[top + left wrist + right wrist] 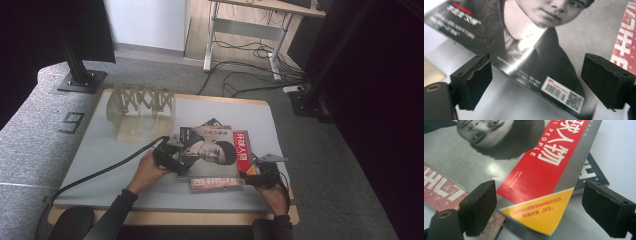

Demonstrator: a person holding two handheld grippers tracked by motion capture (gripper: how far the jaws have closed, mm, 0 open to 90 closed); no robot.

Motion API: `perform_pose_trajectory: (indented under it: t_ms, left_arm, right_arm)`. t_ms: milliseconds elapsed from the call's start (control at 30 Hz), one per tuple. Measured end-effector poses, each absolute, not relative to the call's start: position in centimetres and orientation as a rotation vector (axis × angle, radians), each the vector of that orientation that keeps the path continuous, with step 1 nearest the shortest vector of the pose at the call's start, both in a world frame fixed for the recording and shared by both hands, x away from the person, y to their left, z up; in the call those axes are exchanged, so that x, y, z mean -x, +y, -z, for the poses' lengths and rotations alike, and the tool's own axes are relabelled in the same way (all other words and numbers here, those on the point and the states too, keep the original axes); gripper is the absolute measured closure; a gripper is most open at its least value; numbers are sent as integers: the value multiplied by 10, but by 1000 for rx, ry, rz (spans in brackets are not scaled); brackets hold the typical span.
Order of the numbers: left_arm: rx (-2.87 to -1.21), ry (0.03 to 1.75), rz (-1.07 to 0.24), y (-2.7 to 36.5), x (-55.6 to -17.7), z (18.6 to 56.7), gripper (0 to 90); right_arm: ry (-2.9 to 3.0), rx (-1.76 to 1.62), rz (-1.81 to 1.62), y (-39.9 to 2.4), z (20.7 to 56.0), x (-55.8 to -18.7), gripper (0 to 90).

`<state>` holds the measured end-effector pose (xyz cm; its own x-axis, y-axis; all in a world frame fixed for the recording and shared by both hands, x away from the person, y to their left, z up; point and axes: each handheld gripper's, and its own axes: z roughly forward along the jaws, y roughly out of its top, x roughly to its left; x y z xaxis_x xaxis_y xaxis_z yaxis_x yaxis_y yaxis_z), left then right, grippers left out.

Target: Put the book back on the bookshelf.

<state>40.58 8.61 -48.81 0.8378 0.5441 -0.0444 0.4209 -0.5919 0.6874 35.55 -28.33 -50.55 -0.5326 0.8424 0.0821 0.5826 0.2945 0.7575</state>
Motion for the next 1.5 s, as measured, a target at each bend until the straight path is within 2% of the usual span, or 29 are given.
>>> perform_pose_trajectory:
  t_ms: [267, 367, 667, 1000, 1200, 1367, 1500]
  left_arm:
    - [-2313, 650, -232, 71, -424, 481, 58]
    - [-2301, 647, -215, 64, -438, 481, 60]
    - [-2307, 669, -214, 56, -460, 488, 43]
    - [-2343, 656, -241, 49, -448, 495, 5]
    - [-2347, 620, -173, 44, -433, 493, 6]
    - [-2330, 628, -148, 48, -441, 491, 29]
    - [-2312, 663, -232, 53, -460, 494, 20]
  right_arm:
    - [2244, -1275, -1061, -283, 508, -349, 92]
    - [2250, -1263, -1072, -283, 508, -347, 133]
    - [2247, -1255, -1082, -284, 508, -347, 132]
    - [2206, -1285, -1066, -290, 508, -351, 134]
    - [2179, -1310, -1055, -297, 509, -359, 134]
    - [2162, -1336, -1048, -302, 510, -364, 134]
    - [2162, -1329, -1043, -301, 510, -363, 139]
